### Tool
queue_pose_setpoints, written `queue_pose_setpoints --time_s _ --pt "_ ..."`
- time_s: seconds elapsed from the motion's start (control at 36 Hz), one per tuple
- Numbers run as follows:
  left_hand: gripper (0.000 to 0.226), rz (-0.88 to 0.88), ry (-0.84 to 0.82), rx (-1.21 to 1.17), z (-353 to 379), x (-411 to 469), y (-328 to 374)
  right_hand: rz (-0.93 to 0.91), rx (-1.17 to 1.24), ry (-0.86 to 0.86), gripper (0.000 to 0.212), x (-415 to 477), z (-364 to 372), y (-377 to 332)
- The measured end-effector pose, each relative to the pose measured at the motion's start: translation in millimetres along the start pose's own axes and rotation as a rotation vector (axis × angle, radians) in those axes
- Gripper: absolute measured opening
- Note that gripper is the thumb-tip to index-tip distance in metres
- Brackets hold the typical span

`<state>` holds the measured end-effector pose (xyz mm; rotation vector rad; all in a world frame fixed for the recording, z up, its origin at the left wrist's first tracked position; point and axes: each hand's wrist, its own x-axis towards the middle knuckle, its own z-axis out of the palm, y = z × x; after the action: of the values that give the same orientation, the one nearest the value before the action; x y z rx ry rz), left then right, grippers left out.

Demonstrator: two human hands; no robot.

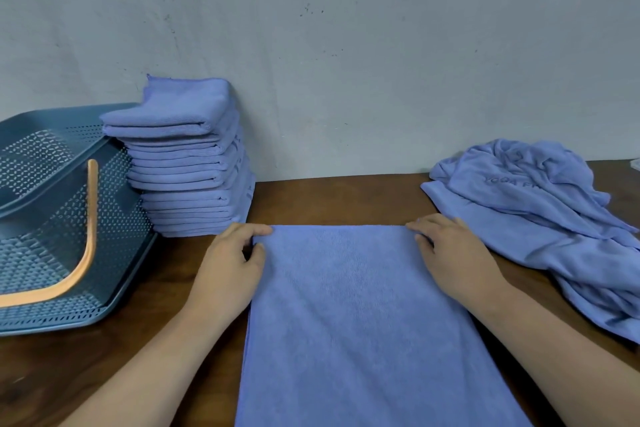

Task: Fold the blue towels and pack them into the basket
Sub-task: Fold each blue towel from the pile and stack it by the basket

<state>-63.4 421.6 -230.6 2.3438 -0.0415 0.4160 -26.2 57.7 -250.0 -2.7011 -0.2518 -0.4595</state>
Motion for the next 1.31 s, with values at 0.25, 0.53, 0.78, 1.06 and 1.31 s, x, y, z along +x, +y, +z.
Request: queue_pose_setpoints --time_s 0.25,0.53,0.78,1.06,1.31 --pt "0.043 -0.022 -0.071 0.074 3 1 -4 -0.134 -0.084 0.177 0.032 -5 -19 -18" --pt "0.029 -0.166 -0.026 -0.131 -2 5 -4 -0.176 -0.059 -0.375 0.065 -15 -8 -32" --pt "0.022 -0.163 0.052 -0.041 -1 7 -1 -0.168 -0.122 -0.432 0.065 -13 -11 -39" --pt "0.034 -0.227 0.004 -0.150 -10 3 2 -0.167 -0.112 -0.416 0.065 -13 -10 -39" --pt "0.004 -0.314 -0.097 0.129 -36 -41 24 -0.161 -0.088 -0.425 0.062 -13 -12 -40"
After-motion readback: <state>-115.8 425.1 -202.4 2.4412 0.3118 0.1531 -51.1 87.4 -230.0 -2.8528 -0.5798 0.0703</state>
